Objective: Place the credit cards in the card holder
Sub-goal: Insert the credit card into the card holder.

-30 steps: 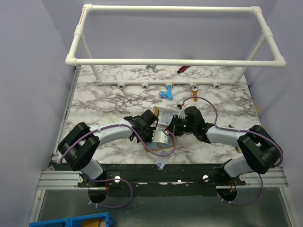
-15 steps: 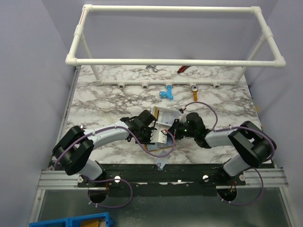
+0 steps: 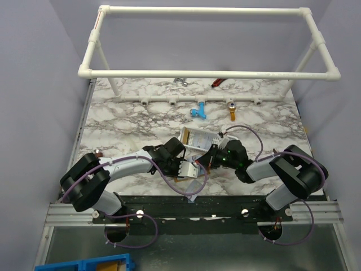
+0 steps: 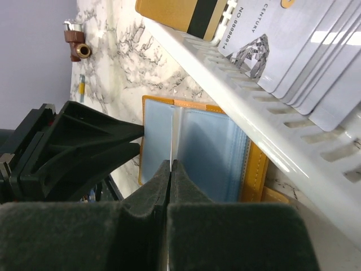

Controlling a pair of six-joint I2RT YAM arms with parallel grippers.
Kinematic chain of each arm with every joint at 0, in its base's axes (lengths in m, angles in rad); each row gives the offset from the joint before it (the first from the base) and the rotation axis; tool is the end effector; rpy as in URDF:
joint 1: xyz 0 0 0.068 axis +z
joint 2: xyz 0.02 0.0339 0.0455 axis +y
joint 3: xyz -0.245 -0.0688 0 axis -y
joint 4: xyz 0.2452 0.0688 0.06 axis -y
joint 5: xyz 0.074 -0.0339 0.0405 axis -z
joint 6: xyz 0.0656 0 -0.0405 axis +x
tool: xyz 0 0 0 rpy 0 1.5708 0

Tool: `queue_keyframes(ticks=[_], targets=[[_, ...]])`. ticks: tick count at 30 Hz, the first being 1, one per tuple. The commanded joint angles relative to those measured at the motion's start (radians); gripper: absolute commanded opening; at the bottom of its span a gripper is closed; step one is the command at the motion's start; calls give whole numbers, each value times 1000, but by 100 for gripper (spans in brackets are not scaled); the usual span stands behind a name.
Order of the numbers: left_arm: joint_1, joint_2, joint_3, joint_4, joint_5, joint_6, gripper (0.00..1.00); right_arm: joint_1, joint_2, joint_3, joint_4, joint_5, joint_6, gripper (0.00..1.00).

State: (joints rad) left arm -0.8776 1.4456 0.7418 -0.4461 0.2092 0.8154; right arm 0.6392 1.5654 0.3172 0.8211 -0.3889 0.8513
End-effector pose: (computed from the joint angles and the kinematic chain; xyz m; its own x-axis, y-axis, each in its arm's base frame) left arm 0.1631 -0.2176 0.1175 0.1874 0.8889 -0.4181 0.9776 -0.1273 0.1675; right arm 0.2066 0.1846 0.0892 -0.8426 0.2409 -0.4817 -0.2963 0.5396 0.7881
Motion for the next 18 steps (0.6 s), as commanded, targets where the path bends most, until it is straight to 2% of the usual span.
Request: queue_keyframes(ticks=[1, 5, 13, 18], targets=[[-9, 18, -3, 33, -4, -9, 31, -4, 23, -44, 138, 54, 45, 1], [-11, 37, 2, 20, -8, -9, 29, -4, 41, -61, 186, 72, 67, 1], [-15, 41, 9, 0, -14, -3, 26, -4, -8, -88, 169, 166, 60, 1], [-16, 52, 19, -9, -17, 0, 24, -4, 7, -89, 182, 168, 59, 1]])
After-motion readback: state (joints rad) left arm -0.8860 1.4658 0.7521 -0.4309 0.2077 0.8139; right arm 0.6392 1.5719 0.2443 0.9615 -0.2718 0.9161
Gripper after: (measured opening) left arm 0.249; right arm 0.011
